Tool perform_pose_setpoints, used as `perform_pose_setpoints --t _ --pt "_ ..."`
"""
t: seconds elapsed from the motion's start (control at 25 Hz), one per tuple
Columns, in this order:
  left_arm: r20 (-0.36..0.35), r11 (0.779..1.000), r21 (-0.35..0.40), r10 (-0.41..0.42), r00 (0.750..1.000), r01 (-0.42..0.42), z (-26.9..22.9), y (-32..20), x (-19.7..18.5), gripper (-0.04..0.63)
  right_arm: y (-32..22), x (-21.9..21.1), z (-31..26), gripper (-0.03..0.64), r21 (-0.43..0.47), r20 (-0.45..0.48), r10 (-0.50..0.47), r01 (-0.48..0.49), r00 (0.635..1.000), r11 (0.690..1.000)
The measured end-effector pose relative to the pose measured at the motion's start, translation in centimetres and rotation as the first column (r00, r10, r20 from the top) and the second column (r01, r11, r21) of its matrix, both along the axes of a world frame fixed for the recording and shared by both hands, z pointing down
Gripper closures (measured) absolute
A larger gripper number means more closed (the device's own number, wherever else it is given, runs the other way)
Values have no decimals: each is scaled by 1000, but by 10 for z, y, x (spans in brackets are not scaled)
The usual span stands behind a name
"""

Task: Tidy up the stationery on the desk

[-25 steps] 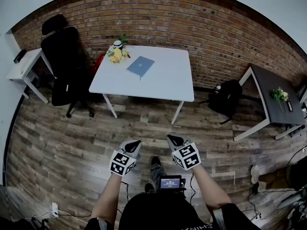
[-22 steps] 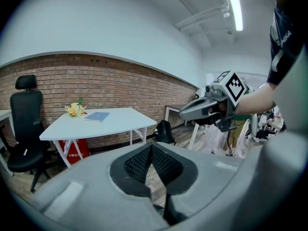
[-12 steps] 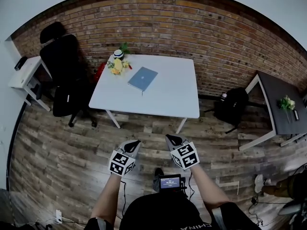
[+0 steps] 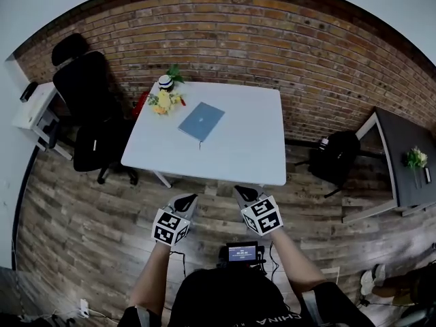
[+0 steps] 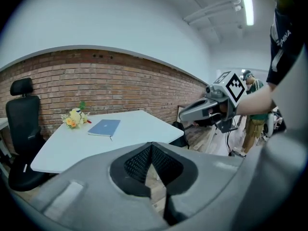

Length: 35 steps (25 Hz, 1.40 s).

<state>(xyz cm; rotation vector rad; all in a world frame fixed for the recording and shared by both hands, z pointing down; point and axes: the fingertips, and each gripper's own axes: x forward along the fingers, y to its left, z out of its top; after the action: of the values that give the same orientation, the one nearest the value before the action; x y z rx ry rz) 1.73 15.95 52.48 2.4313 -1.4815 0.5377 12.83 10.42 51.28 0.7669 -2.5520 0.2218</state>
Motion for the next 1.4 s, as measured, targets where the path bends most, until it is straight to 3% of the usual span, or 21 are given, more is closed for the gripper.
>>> perform_pose_setpoints --t 0.6,1.4 --pt "-8 999 -42 -9 1000 8 21 -54 -22 589 -58 -24 24 609 -44 -22 -20 19 1000 999" --pt "-47 983 -88 158 986 -162 34 -174 -147 589 -157 -130 36 607 -94 -75 158 -165 985 982"
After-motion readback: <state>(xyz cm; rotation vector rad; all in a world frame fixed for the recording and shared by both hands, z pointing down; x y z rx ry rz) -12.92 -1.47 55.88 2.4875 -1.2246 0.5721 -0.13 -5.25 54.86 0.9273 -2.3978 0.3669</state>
